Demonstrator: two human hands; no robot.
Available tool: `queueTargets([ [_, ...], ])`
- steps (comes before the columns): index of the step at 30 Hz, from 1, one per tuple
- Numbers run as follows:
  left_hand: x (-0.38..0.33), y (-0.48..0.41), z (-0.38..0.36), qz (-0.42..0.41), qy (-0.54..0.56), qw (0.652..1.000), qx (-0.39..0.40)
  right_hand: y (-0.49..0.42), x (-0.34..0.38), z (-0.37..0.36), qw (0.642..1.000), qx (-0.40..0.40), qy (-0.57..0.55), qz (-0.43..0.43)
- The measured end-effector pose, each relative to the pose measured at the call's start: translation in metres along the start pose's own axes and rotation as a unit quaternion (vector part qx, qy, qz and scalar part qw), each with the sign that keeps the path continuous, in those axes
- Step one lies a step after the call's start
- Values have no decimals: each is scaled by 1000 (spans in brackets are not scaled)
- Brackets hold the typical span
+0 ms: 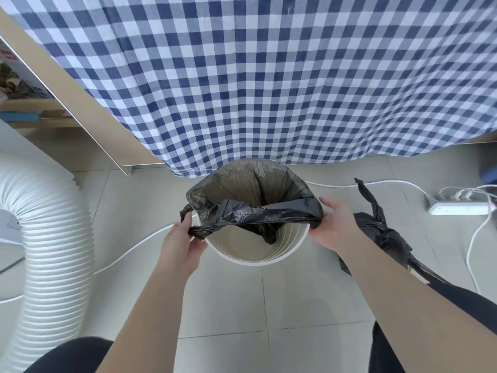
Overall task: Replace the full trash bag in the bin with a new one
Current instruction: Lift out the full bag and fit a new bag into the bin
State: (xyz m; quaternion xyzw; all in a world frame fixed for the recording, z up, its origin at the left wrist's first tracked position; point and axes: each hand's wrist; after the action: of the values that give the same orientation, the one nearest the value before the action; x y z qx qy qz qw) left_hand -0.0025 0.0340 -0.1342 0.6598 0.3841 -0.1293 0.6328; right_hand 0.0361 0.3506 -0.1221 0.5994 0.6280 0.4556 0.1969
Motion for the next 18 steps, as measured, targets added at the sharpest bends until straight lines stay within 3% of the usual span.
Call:
queueTargets([
  [3,-3,4,6,22,-93,995,-5,1,0,2,1000,7,2,-9],
  [13,11,1,-6,40,128,990,36,-3,-19,-5,993,-67,95,19],
  [18,22,-8,-3,37,90,995,23,2,-26,-9,996,-39,74,24],
])
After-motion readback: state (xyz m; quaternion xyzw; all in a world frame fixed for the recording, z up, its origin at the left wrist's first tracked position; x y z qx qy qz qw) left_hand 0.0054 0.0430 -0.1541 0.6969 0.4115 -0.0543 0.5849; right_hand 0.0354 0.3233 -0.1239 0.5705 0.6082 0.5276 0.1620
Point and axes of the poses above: each hand's wrist, its own y-axis away from the middle knuckle, its own z-axis out of the back of the hand, x = y × z, and after that the axes turned 11 degrees about -y, right-handed
